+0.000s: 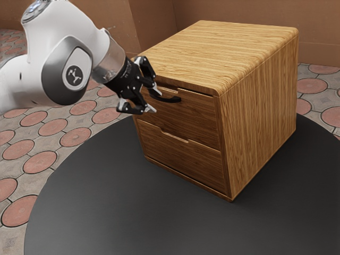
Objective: Pull the drawer handle with one arm to open the drawer
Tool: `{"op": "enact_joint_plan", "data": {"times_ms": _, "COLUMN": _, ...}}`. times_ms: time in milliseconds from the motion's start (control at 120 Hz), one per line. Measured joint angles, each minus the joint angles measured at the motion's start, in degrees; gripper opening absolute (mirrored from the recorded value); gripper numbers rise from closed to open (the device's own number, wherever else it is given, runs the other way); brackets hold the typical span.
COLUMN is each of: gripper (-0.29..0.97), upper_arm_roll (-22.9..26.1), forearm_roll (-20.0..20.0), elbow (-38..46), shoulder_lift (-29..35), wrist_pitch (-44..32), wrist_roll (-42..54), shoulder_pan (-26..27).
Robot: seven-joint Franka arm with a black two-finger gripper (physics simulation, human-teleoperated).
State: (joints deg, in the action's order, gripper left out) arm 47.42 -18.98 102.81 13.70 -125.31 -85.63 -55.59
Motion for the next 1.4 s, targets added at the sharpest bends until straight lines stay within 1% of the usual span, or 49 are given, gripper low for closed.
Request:
{"op": "enact_joint_plan", "data": {"times_ms": 292, "gripper": 0.17, "upper_arm_roll": 0.65, "forearm_roll": -0.02, "elbow": 0.04, "shoulder_lift": -1.32, "wrist_pitch": -1.57, "wrist_roll": 1.18, "shoulder_pan": 0.00}}
{"op": "enact_joint_plan", "data": {"times_ms": 733, "gripper": 0.10, "upper_arm_roll": 0.65, "forearm_roll": -0.08, "elbow": 0.17, "shoulder_lift": -2.19, "wrist_pitch": -2.01, "wrist_roll": 2.15, "shoulder_pan": 0.00}}
{"op": "enact_joint_plan", "data": {"times_ms": 1083, "gripper": -0.04, "upper_arm_roll": 0.63, "forearm_roll": -0.39, "elbow": 0.73, "shoulder_lift": -1.75, "wrist_pitch": -1.81, "wrist_roll": 3.29, "shoulder_pan": 0.09}}
{"op": "enact_joint_plan", "data": {"times_ms": 1333, "gripper": -0.08, "upper_arm_roll": 0.28, "forearm_roll": -0.40, "elbow": 1.85, "shoulder_lift": -0.18, "wrist_pitch": -1.25, "wrist_roll": 3.82, "shoulder_pan": 0.50}}
{"op": "enact_joint_plan", "data": {"times_ms": 1400, "gripper": -0.09, "upper_arm_roll": -0.61, "forearm_roll": -0.39, "elbow": 2.43, "shoulder_lift": 0.61, "wrist_pitch": -1.15, "wrist_roll": 3.92, "shoulder_pan": 1.41}}
